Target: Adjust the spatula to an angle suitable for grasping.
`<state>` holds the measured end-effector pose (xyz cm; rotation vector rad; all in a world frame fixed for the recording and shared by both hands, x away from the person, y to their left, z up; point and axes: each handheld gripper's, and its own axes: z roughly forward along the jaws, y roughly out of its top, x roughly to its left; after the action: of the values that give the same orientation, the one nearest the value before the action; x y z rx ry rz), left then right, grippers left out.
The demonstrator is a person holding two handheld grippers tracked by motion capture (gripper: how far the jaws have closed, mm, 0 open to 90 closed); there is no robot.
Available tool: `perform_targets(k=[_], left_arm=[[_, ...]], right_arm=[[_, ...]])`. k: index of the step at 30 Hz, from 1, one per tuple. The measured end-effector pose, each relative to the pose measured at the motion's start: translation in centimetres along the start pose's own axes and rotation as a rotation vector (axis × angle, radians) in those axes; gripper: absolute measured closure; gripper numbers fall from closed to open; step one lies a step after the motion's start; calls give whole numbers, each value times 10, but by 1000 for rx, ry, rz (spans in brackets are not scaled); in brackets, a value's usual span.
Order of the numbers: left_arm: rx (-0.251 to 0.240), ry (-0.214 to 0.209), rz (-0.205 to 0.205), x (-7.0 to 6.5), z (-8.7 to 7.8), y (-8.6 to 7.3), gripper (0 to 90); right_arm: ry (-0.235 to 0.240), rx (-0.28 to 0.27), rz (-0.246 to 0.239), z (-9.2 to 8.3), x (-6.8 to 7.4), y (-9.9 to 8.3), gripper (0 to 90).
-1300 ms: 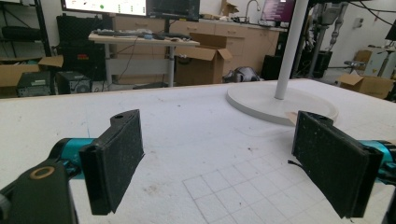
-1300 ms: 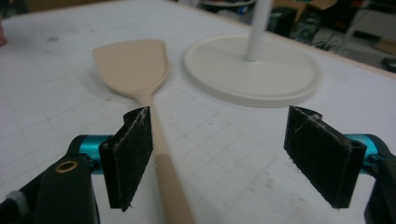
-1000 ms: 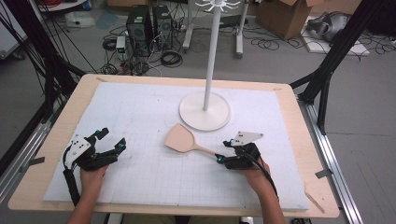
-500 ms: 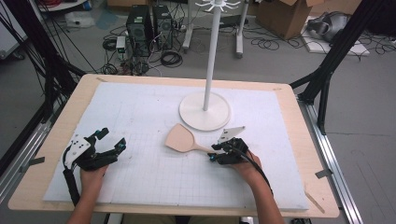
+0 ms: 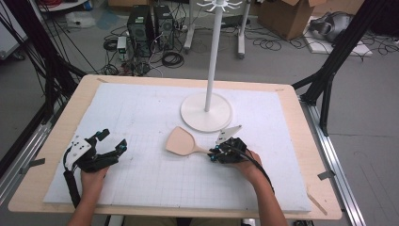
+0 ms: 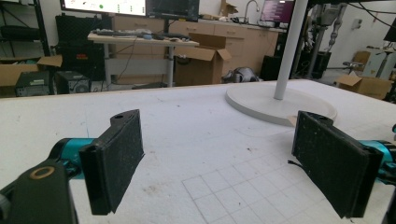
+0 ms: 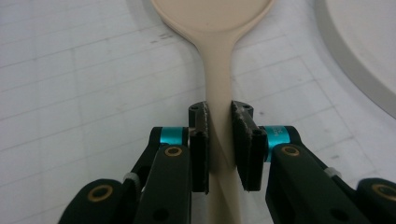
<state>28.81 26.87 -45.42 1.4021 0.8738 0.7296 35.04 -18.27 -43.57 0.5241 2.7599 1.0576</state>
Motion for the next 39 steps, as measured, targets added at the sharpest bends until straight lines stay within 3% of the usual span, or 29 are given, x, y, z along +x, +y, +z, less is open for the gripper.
perform_targets(k=[6,11,26,32,36,39], left_arm=[[2,1,-1,0,0,0,168],[1,0,-2,0,0,0,168],[0,-1,-3,0,0,0,168],[0,-2,-4,1,0,0,168],[-1,-2,-5,1,0,0,168],[-3,-2,-7,1,0,0,168]], right_arm=[[53,-18,-42,-1,4,3,779],[149,-20,-103,1,8,10,779],[264,-9,-217,12,24,26,778],[318,33,-275,22,27,37,778],[384,60,-317,29,30,42,778],[397,79,-353,32,33,48,778]])
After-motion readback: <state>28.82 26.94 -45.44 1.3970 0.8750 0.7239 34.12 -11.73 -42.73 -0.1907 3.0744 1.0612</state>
